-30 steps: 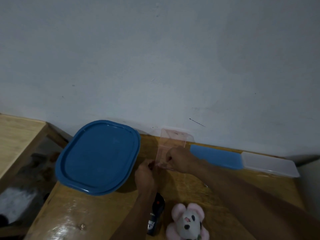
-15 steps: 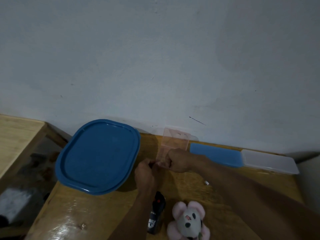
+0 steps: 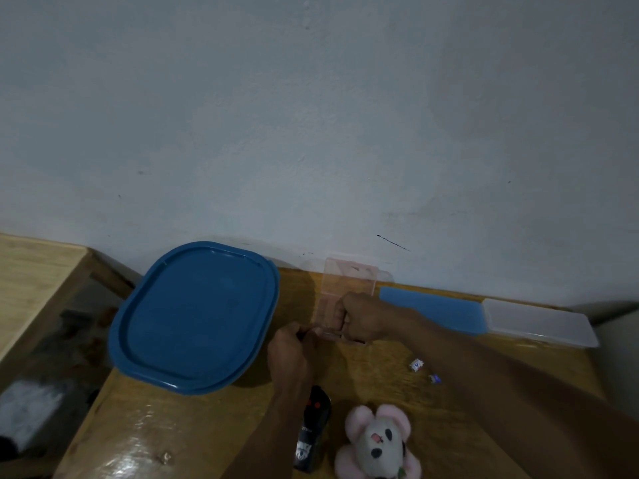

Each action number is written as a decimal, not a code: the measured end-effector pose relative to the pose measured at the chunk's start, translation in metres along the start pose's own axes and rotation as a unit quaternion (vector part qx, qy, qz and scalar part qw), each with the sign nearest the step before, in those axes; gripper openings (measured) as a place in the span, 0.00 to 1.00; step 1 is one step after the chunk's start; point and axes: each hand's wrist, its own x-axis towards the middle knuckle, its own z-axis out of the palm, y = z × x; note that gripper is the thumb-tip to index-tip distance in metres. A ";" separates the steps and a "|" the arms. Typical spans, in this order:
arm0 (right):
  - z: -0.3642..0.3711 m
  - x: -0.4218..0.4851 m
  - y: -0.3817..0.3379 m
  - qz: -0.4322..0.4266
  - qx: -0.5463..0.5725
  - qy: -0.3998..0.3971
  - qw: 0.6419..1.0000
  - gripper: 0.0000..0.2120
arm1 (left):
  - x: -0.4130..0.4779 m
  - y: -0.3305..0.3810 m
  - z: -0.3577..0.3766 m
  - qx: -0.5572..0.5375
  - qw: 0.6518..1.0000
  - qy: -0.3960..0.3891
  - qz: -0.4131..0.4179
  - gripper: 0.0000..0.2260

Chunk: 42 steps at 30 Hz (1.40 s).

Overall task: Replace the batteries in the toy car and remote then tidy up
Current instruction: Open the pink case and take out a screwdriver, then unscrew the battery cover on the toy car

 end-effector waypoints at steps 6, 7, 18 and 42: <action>-0.002 0.000 -0.002 -0.004 -0.014 0.022 1.000 0.10 | 0.003 0.000 0.001 0.033 0.999 0.000 0.005 0.08; -0.003 0.000 -0.001 0.000 -0.012 0.030 0.999 0.10 | 0.003 -0.001 0.001 0.043 0.999 0.002 0.009 0.08; -0.003 -0.038 0.022 0.010 0.067 0.180 0.981 0.07 | -0.023 0.008 -0.002 0.167 0.980 0.000 0.108 0.15; 0.121 -0.346 0.172 0.103 0.145 0.240 0.954 0.06 | -0.310 0.029 0.101 0.333 0.890 -0.145 0.276 0.27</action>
